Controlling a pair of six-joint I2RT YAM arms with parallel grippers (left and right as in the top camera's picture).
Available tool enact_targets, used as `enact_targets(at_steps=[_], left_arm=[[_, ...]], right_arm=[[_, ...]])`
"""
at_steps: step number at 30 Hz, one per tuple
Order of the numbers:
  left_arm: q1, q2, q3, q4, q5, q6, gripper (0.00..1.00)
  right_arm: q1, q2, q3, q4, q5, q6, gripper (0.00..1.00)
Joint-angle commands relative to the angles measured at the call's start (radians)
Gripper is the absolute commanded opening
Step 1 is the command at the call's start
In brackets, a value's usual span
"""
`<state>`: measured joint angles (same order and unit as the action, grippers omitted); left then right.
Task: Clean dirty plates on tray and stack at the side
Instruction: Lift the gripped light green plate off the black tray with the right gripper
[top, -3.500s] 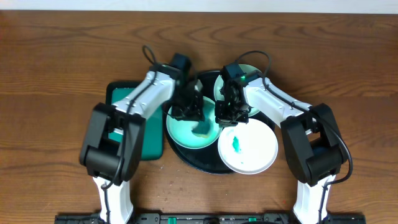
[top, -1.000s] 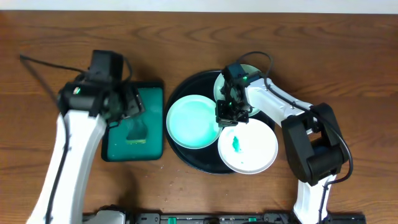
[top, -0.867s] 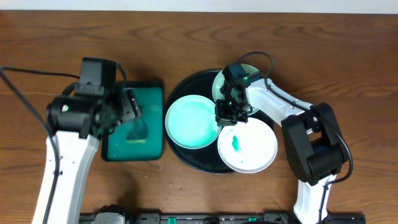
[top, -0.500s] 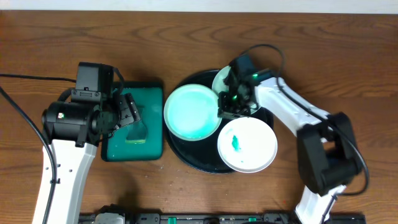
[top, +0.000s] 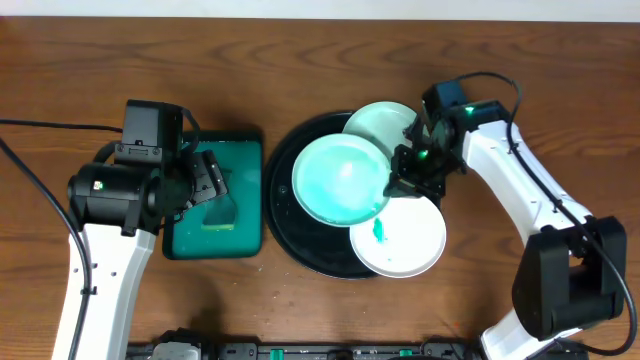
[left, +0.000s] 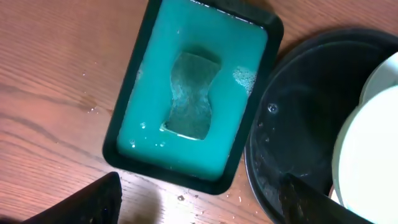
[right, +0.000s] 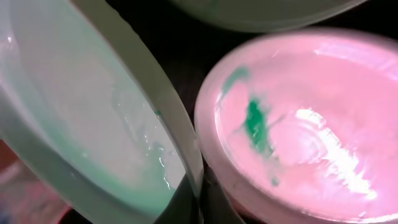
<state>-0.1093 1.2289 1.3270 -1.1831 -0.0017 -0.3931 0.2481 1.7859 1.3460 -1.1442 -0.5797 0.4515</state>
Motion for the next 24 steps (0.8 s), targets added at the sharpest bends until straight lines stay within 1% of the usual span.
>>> enact_targets(at_steps=[1, 3, 5, 8, 12, 17, 24], left_arm=[[0.0, 0.004, -0.001, -0.009, 0.002, -0.005, 0.81], [0.0, 0.004, -0.001, -0.01, 0.002, -0.005, 0.81], [0.0, 0.004, -0.001, -0.01, 0.002, -0.005, 0.81], [0.0, 0.004, -0.001, -0.01, 0.002, -0.005, 0.81], [0.0, 0.004, -0.001, -0.014, 0.002, -0.005, 0.81], [0.0, 0.004, -0.001, -0.024, 0.002, -0.005, 0.81], [0.0, 0.005, -0.001, -0.024, 0.002, -0.005, 0.81]], right_arm=[[-0.004, -0.02, 0.008, -0.061, -0.24, -0.161, 0.01], [-0.001, -0.02, 0.008, -0.08, -0.301, -0.218, 0.01], [0.007, -0.02, 0.008, -0.045, -0.339, -0.262, 0.01], [0.018, -0.021, 0.008, 0.075, -0.325, -0.273, 0.01], [0.019, -0.021, 0.008, 0.247, -0.282, -0.23, 0.01], [0.021, -0.021, 0.008, 0.378, -0.153, -0.189, 0.01], [0.021, -0.021, 0.008, 0.388, 0.05, -0.204, 0.01]])
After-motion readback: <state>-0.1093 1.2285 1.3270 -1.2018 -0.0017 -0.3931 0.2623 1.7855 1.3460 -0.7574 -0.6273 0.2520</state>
